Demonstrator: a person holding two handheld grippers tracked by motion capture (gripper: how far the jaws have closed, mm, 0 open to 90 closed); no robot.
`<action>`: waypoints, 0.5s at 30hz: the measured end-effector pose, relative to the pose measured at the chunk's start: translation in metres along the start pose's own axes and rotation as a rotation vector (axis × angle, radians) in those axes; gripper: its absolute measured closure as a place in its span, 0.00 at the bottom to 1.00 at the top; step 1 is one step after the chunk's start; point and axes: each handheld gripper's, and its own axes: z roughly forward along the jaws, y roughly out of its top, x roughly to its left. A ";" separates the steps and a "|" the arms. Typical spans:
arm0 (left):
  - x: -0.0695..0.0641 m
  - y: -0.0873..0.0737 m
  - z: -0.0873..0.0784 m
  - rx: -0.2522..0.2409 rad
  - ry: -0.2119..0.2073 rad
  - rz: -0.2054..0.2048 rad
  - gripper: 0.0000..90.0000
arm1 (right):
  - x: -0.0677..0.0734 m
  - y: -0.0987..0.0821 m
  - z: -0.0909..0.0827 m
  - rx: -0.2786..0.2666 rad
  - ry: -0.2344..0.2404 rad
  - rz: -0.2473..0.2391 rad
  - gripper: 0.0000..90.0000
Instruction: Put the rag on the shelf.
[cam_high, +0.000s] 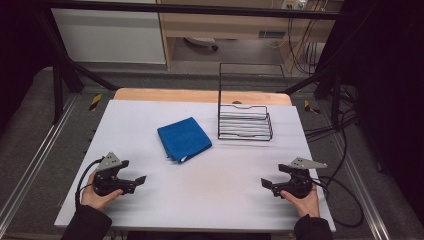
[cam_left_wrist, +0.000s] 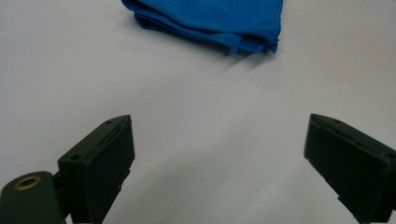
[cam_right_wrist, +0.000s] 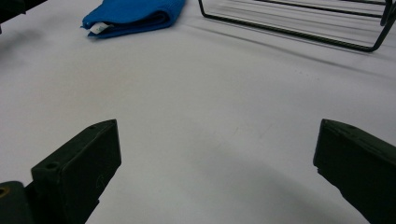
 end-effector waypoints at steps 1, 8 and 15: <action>0.000 0.000 0.000 0.000 0.000 -0.001 0.10 | 0.000 0.000 0.000 0.001 0.001 0.000 0.02; -0.002 0.001 -0.001 -0.002 -0.003 0.002 0.10 | 0.001 0.000 0.001 0.011 0.000 -0.005 0.02; -0.005 0.004 -0.001 -0.001 -0.005 0.006 0.09 | 0.004 0.002 0.003 0.016 -0.005 -0.016 0.02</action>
